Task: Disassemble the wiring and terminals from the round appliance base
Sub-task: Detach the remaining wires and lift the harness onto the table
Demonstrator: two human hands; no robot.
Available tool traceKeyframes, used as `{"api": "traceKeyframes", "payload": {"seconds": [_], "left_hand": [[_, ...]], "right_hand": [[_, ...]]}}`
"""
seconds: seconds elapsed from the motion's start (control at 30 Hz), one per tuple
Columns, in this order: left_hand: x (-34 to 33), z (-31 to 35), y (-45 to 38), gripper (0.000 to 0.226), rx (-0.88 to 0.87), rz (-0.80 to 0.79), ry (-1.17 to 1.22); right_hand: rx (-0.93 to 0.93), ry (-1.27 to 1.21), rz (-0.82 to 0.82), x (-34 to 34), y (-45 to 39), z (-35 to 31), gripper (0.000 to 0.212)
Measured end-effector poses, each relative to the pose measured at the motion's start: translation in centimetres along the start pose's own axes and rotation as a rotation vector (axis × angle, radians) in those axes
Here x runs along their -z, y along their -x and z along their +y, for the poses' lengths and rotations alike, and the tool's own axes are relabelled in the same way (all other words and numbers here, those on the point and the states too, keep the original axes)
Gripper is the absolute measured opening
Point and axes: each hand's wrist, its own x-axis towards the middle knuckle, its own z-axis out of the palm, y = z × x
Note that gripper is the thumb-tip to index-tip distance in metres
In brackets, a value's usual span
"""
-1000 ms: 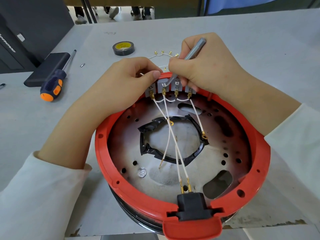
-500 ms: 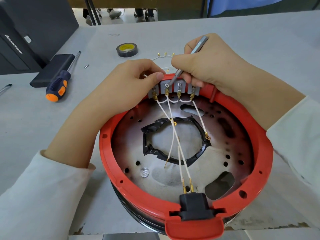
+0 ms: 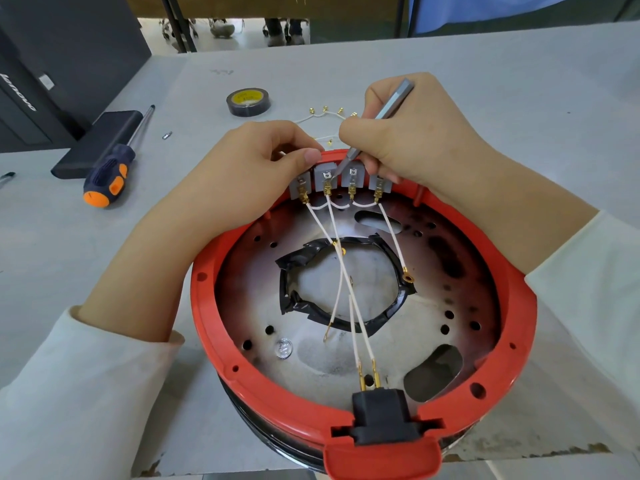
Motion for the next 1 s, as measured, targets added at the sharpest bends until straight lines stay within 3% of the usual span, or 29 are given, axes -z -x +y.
{"api": "traceKeyframes", "payload": {"seconds": [0.4, 0.77, 1.0], "left_hand": [[0.0, 0.2, 0.2, 0.013, -0.002, -0.002, 0.017], [-0.1, -0.1, -0.1, 0.012, -0.029, 0.019, -0.019], [-0.1, -0.3, -0.2, 0.012, -0.015, 0.018, -0.003]], "right_hand": [[0.005, -0.015, 0.006, -0.1, 0.0, 0.2, 0.03], [-0.077, 0.054, -0.116, 0.1, -1.1, -0.4, 0.03], [-0.062, -0.05, -0.035, 0.2, -0.8, 0.1, 0.032]]}}
